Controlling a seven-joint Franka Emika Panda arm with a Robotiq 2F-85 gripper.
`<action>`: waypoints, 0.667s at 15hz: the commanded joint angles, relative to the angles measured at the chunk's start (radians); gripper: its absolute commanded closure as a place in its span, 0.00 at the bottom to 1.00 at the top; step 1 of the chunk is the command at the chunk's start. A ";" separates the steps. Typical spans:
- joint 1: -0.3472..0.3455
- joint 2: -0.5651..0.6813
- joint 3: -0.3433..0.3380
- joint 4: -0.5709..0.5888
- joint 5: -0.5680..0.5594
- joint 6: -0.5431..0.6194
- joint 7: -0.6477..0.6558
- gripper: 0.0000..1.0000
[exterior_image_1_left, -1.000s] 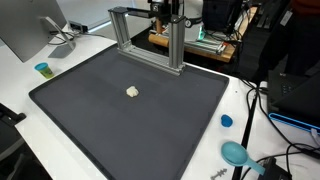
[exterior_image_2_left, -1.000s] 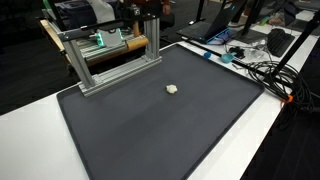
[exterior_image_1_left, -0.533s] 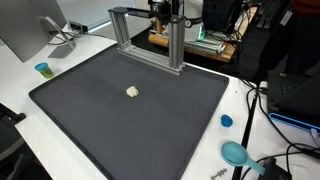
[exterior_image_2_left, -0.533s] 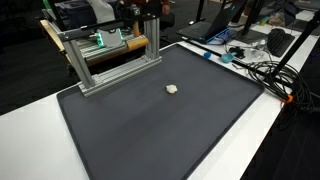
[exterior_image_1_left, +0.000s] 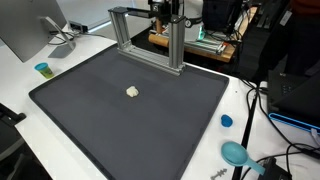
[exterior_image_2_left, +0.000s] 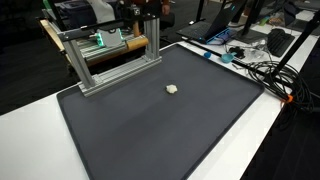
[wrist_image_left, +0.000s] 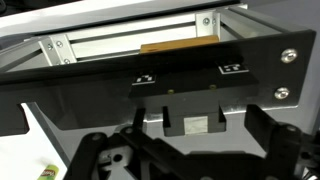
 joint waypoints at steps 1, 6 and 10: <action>0.004 0.000 -0.004 0.002 -0.003 -0.003 0.002 0.00; 0.004 0.000 -0.004 0.002 -0.003 -0.003 0.002 0.00; -0.020 0.001 0.037 0.002 -0.053 0.011 0.051 0.00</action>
